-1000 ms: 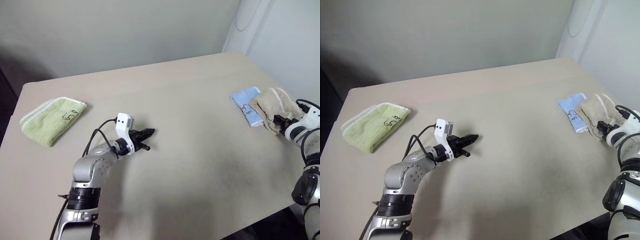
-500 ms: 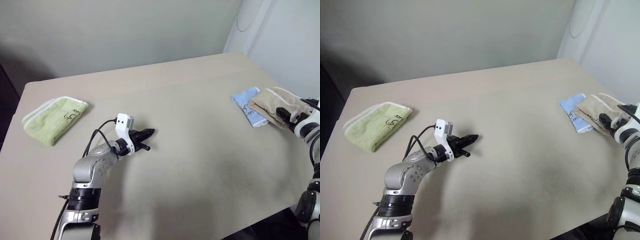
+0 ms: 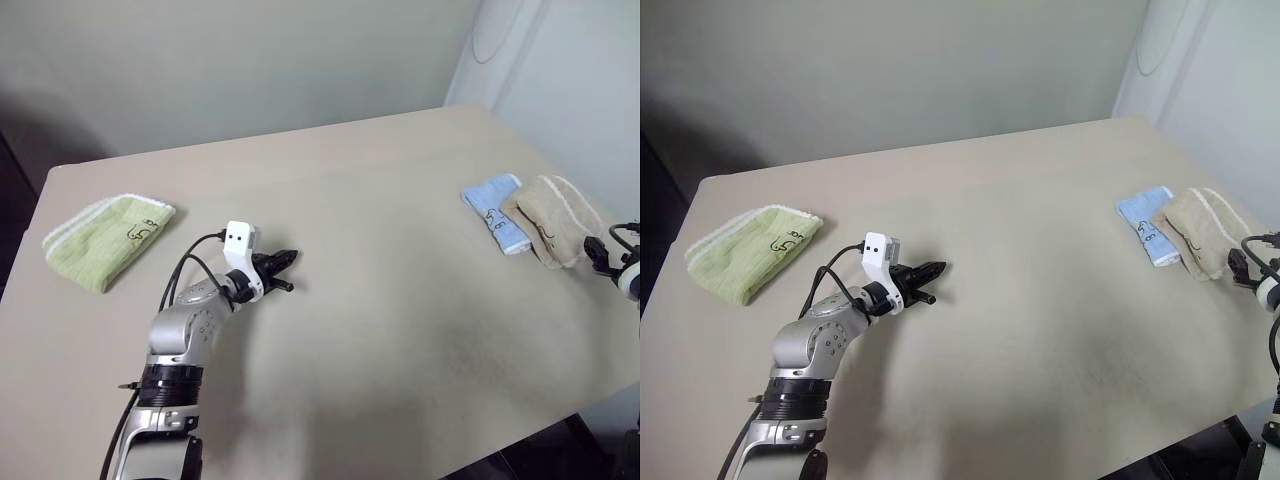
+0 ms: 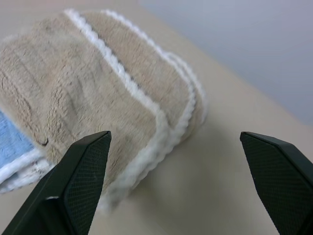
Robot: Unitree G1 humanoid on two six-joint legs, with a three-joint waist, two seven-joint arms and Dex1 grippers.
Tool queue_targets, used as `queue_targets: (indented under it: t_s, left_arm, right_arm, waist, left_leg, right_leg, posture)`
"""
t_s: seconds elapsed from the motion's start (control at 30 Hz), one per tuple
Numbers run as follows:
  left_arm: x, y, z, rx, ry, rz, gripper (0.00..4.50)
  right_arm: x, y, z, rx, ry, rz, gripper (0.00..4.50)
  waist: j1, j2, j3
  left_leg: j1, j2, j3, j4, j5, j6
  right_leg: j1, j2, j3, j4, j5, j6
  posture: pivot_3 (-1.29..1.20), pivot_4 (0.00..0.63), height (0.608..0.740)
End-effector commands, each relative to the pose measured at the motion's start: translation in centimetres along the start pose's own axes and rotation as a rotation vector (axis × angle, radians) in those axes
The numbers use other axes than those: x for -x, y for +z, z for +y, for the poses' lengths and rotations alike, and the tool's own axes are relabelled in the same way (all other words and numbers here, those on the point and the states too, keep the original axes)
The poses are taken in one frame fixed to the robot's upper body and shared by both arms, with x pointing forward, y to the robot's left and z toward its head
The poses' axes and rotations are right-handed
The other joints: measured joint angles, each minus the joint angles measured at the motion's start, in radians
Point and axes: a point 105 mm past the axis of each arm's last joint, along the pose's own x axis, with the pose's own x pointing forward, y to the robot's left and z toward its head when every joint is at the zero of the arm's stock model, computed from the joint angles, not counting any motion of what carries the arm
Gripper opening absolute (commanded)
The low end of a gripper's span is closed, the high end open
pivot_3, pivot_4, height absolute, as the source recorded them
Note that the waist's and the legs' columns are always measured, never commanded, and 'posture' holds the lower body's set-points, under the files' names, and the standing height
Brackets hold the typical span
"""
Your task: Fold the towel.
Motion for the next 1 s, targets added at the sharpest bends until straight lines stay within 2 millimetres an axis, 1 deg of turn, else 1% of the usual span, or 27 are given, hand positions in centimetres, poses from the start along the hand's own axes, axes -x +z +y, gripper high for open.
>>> queue_targets:
  t_s: [0.03,0.13,0.17,0.2,0.23,0.27,0.3,0.33,0.4,0.43,0.47,0.5,0.6,0.7,0.83,0.9,0.93,1.0]
  left_arm:
    - [0.0,1.5,0.0,-0.027,0.002,-0.057,0.00]
    - [0.0,1.5,0.0,-0.027,0.002,-0.057,0.00]
    - [0.0,1.6,0.2,-0.035,0.018,-0.063,0.00]
    - [0.2,1.8,0.5,-0.065,0.037,-0.073,0.00]
    - [0.4,2.0,0.8,-0.087,0.051,-0.081,0.00]
    - [0.6,2.1,1.0,-0.102,0.060,-0.086,0.00]
    - [0.8,2.1,1.1,-0.109,0.065,-0.090,0.00]
    - [0.9,2.1,1.2,-0.112,0.070,-0.093,0.00]
    - [1.1,2.2,1.2,-0.118,0.077,-0.097,0.00]
    - [1.3,2.2,1.2,-0.121,0.082,-0.099,0.00]
    - [1.4,2.2,1.2,-0.124,0.087,-0.101,0.00]
    - [1.5,2.2,1.2,-0.125,0.091,-0.103,0.00]
    - [2.2,2.0,1.3,-0.122,0.106,-0.106,0.00]
    - [2.7,1.8,1.1,-0.126,0.114,-0.102,0.00]
    - [3.3,1.7,1.6,-0.137,0.135,-0.096,0.00]
    - [4.0,2.2,2.7,-0.159,0.184,-0.112,0.00]
    - [4.8,2.7,3.5,-0.181,0.224,-0.129,0.00]
    - [6.9,4.2,5.9,-0.185,0.345,-0.188,0.00]
  right_arm:
    - [0.6,2.1,-0.8,0.031,-0.033,-0.076,4.46]
    - [0.6,2.1,-0.8,0.031,-0.034,-0.076,4.46]
    - [0.6,3.1,-0.3,0.078,-0.035,-0.125,4.46]
    - [0.4,4.5,7.5,0.135,0.248,-0.206,4.46]
    - [1.3,5.3,13.6,0.169,0.473,-0.268,4.46]
    - [2.6,5.7,17.6,0.188,0.627,-0.308,4.46]
    - [3.4,5.6,20.6,0.186,0.736,-0.322,4.46]
    - [3.5,5.4,21.9,0.187,0.775,-0.321,4.46]
    - [3.8,5.1,23.5,0.192,0.822,-0.321,4.46]
    - [3.9,5.1,24.2,0.184,0.842,-0.321,4.46]
    - [4.0,5.1,24.8,0.178,0.860,-0.321,4.46]
    - [4.1,5.1,25.2,0.175,0.872,-0.322,4.46]
    - [4.3,4.7,26.6,0.175,0.913,-0.315,4.46]
    - [3.7,4.3,27.0,0.170,0.907,-0.300,4.46]
    - [2.8,3.8,27.1,0.160,0.878,-0.279,4.46]
    - [2.7,3.6,27.5,0.150,0.889,-0.274,4.46]
    - [2.8,3.4,27.8,0.145,0.896,-0.272,4.46]
    - [2.8,3.1,28.3,0.146,0.911,-0.268,4.46]
  waist:
    - [0.000,0.000,0.000]
    - [0.002,0.000,0.000]
    - [0.002,0.000,0.000]
    - [0.002,0.000,0.000]
    - [-0.010,0.000,0.000]
    - [-0.028,0.000,0.000]
    - [-0.040,0.000,0.000]
    - [-0.048,0.000,0.000]
    - [-0.044,0.000,0.000]
    - [-0.032,0.000,0.000]
    - [-0.021,0.000,0.000]
    - [-0.012,0.000,0.000]
    - [0.001,0.000,0.000]
    - [0.000,0.000,0.000]
    - [-0.002,0.000,0.000]
    - [-0.003,0.000,0.000]
    - [-0.004,0.000,0.000]
    - [-0.008,0.000,0.000]
  left_leg:
    - [0.000,0.000,0.000,0.000,0.000,0.000]
    - [0.000,0.000,0.000,0.000,0.000,0.000]
    - [0.000,0.000,0.000,0.000,0.000,0.000]
    - [0.000,0.000,0.000,0.000,0.000,0.000]
    - [0.000,0.000,0.000,0.000,0.000,0.000]
    - [0.001,0.000,0.001,0.000,0.000,0.000]
    - [0.002,0.002,0.000,0.000,-0.001,0.001]
    - [0.003,0.000,-0.003,-0.001,-0.002,0.003]
    - [0.002,0.000,-0.007,0.000,-0.002,0.002]
    - [0.001,0.000,-0.010,-0.001,-0.001,0.002]
    - [0.000,0.000,-0.012,-0.001,-0.001,0.000]
    - [-0.001,-0.001,-0.012,0.000,0.000,-0.006]
    - [-0.003,-0.002,-0.010,0.002,-0.002,-0.009]
    - [-0.006,-0.001,-0.010,0.002,-0.002,-0.009]
    - [-0.005,0.000,-0.010,0.002,-0.002,-0.009]
    - [-0.005,0.000,-0.010,0.002,-0.002,-0.009]
    - [-0.005,0.000,-0.010,0.002,-0.003,-0.008]
    - [-0.005,0.000,-0.010,0.002,-0.004,-0.005]
  right_leg:
    - [0.000,0.000,0.000,0.000,0.000,0.000]
    - [0.000,0.000,0.000,0.000,0.000,0.000]
    - [0.000,0.000,0.000,0.000,0.000,0.000]
    - [0.000,0.000,0.000,0.000,0.000,0.000]
    - [0.000,0.000,0.000,0.000,0.000,0.000]
    - [-0.001,0.002,0.000,0.001,0.000,0.000]
    - [-0.003,0.006,0.003,0.001,0.002,-0.001]
    - [-0.003,0.009,0.004,-0.001,0.004,-0.001]
    - [-0.003,0.011,0.001,-0.002,0.004,-0.001]
    - [-0.004,0.010,0.000,-0.002,0.005,0.000]
    - [-0.005,0.008,0.000,-0.002,0.004,0.001]
    - [-0.006,0.007,-0.001,-0.002,0.004,0.002]
    - [-0.006,0.004,-0.001,-0.006,0.004,0.002]
    - [-0.007,0.004,-0.003,-0.011,0.004,0.002]
    - [-0.007,0.004,-0.003,-0.009,0.005,-0.001]
    - [-0.008,0.004,-0.003,-0.008,0.006,-0.002]
    - [-0.009,0.005,-0.003,-0.007,0.006,-0.003]
    - [-0.010,0.006,-0.003,-0.004,0.007,-0.004]
  posture:
    - [0.00,0.150,0.740]
    - [0.00,0.150,0.740]
    - [0.00,0.150,0.740]
    - [0.00,0.150,0.740]
    - [0.00,0.150,0.740]
    - [0.00,0.150,0.740]
    - [0.00,0.150,0.740]
    - [0.00,0.150,0.740]
    - [0.00,0.150,0.740]
    - [0.00,0.150,0.740]
    - [0.00,0.150,0.740]
    - [0.00,0.150,0.740]
    - [0.00,0.150,0.740]
    - [0.00,0.150,0.740]
    - [0.00,0.150,0.740]
    - [0.00,0.150,0.740]
    - [0.00,0.150,0.740]
    - [0.00,0.150,0.740]
